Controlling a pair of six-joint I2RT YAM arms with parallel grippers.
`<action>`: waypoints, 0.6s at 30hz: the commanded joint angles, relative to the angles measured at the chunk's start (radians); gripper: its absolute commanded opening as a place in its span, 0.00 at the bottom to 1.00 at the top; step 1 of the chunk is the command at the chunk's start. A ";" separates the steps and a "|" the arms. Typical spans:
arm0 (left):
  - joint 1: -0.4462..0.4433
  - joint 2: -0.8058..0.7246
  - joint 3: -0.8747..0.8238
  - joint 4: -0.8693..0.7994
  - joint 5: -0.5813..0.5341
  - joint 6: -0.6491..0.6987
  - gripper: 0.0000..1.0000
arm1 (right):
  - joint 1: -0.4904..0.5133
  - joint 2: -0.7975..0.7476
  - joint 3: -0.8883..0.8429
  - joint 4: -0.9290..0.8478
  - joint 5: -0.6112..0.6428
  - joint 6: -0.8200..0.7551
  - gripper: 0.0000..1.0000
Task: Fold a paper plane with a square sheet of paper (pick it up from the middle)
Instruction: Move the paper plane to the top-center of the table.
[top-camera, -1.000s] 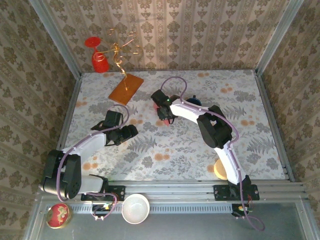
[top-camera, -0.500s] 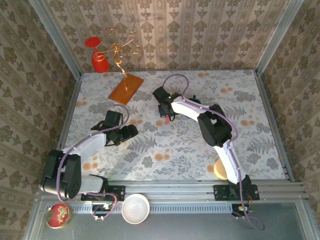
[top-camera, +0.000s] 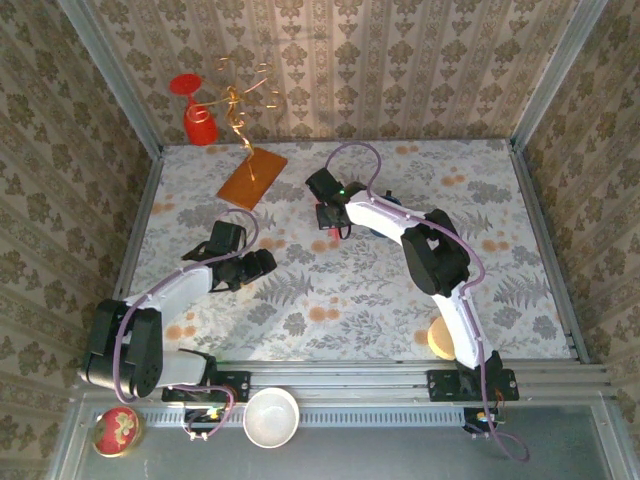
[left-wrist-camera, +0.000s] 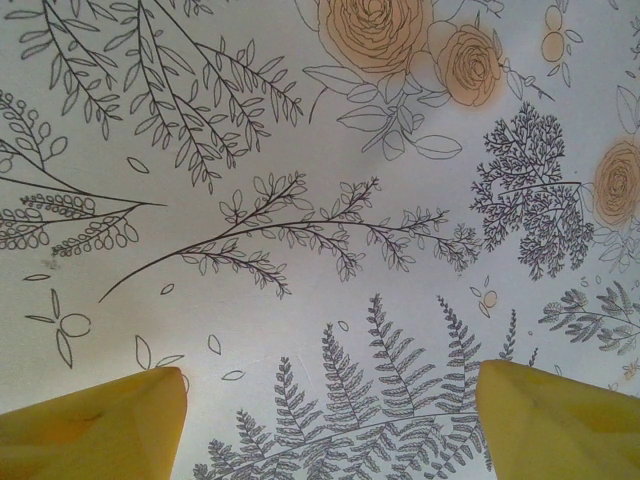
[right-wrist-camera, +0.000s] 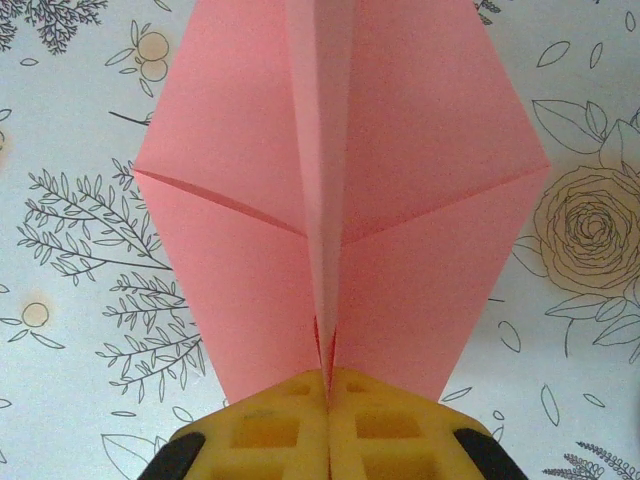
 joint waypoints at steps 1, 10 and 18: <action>0.003 0.016 -0.013 -0.005 0.000 0.017 0.77 | -0.006 0.008 -0.011 0.003 0.035 -0.012 0.09; 0.002 0.025 -0.016 0.002 0.006 0.016 0.77 | -0.014 0.059 0.027 -0.022 0.023 -0.013 0.24; 0.002 0.028 -0.016 0.004 0.007 0.017 0.77 | -0.019 0.084 0.043 -0.029 0.001 -0.011 0.28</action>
